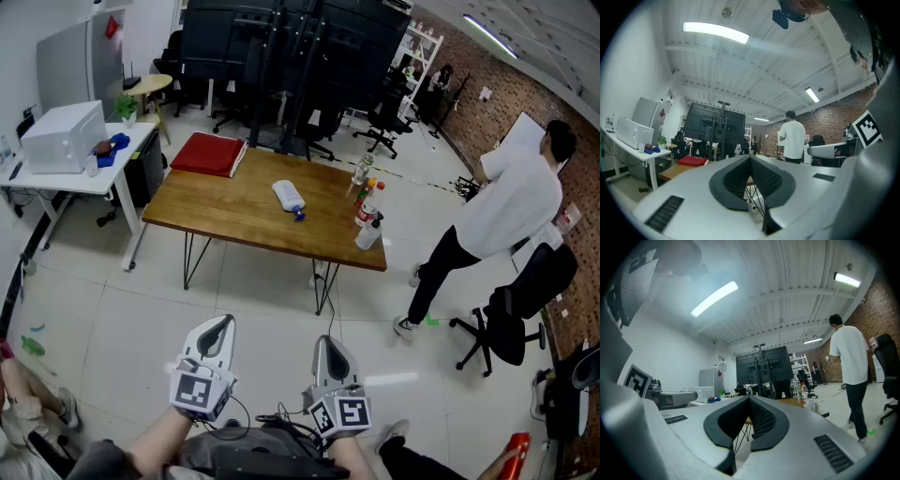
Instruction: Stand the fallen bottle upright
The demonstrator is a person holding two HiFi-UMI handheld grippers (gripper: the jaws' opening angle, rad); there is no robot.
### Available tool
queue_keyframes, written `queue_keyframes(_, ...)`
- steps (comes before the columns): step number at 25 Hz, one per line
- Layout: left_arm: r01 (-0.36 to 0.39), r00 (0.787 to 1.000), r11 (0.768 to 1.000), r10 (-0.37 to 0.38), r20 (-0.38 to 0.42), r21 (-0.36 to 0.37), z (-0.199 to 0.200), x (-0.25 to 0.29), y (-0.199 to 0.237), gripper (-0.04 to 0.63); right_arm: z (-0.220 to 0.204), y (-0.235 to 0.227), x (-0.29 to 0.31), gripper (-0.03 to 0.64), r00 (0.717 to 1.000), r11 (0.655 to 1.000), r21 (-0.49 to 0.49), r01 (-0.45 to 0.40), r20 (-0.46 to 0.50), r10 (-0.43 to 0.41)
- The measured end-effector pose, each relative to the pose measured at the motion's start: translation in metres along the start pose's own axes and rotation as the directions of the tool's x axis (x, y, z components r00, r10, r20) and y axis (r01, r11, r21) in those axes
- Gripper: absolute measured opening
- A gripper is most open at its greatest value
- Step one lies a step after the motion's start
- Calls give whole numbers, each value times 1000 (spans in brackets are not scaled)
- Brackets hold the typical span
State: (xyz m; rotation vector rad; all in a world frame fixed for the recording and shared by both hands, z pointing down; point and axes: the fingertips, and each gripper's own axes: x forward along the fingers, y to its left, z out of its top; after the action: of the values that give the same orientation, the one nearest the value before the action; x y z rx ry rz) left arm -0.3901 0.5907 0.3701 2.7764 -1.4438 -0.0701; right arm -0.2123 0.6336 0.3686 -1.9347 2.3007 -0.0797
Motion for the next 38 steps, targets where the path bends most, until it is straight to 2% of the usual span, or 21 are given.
queue_keyframes(7, -1, 1000, 1000, 1, -9, -2, -9, 15, 14, 28, -7, -11, 12, 14, 1000, 1000, -7, 22, -2, -22)
queue_keyframes(14, -27, 1000, 999, 27, -9, 24, -22, 72, 29, 27, -30, -55, 68, 14, 1000, 1000, 3, 9, -7, -9)
queue_keyframes(19, -59, 998, 998, 60, -27, 22, -34, 148, 37, 28, -34, -109, 136, 14, 1000, 999, 32, -16, -4, 16)
queue_keyframes(25, -53, 998, 997, 55, -33, 52, -31, 264, 26, 27, -23, -192, 216, 14, 999, 999, 25, -44, -9, 44)
queue_keyframes(31, -47, 997, 998, 50, -54, 45, -33, 360, 7, 28, -9, -270, 272, 14, 998, 998, 21, -61, 0, 61)
queue_keyframes(38, -66, 995, 996, 70, -66, 55, -48, 458, 2, 28, -12, -344, 331, 14, 996, 995, 38, -92, -15, 92)
